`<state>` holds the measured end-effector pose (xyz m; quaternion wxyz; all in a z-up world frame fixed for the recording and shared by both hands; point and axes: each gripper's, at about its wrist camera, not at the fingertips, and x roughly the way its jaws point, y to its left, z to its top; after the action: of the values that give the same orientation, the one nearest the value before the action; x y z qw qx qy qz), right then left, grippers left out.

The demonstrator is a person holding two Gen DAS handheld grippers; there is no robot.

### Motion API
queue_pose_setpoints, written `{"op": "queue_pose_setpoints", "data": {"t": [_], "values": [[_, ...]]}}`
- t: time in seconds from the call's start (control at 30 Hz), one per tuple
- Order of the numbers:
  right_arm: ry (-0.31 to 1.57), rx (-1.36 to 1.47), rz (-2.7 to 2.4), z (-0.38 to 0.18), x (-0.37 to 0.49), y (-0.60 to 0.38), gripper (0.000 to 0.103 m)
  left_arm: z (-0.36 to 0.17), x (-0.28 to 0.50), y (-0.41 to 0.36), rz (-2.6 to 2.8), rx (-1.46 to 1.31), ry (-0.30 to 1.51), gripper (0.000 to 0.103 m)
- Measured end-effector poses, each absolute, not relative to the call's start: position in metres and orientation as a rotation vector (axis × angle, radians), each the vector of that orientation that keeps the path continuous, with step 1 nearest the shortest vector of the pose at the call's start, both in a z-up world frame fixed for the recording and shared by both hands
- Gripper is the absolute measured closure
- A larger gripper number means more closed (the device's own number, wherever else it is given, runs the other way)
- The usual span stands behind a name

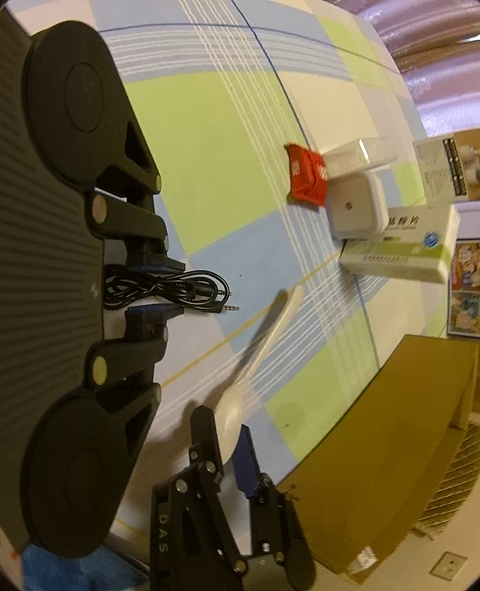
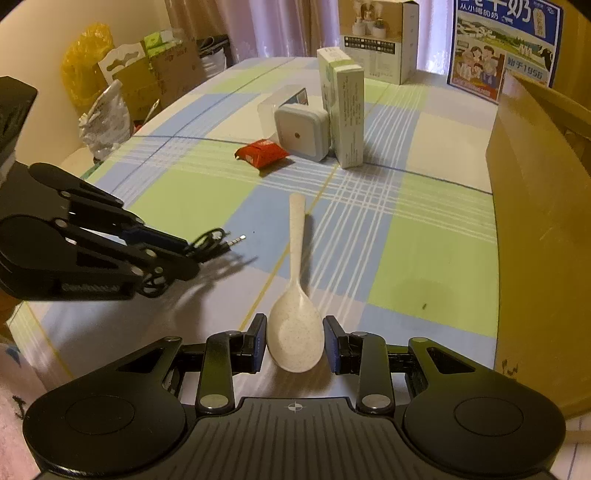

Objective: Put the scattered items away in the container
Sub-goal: 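Lift the cable and spoon with both tools toward the cardboard box, then lower the cable and spoon with both tools into the cardboard box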

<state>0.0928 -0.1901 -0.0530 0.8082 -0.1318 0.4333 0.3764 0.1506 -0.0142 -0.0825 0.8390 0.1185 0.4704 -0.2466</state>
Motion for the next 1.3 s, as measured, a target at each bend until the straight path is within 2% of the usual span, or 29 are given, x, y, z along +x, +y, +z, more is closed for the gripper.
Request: {"op": "queue_pose_setpoints", "data": {"t": [0.6, 1.3], "values": [[0.747, -0.265, 0.785, 0.031, 0.069, -0.202, 0.073, -0.004, 0.114, -0.017, -0.473, 0.206, 0.903, 0.091], [0.672, -0.162, 0.578, 0.098, 0.044, -0.329, 0.073, 0.055, 0.065, -0.104, -0.566, 0.088, 0.847, 0.091]]}}
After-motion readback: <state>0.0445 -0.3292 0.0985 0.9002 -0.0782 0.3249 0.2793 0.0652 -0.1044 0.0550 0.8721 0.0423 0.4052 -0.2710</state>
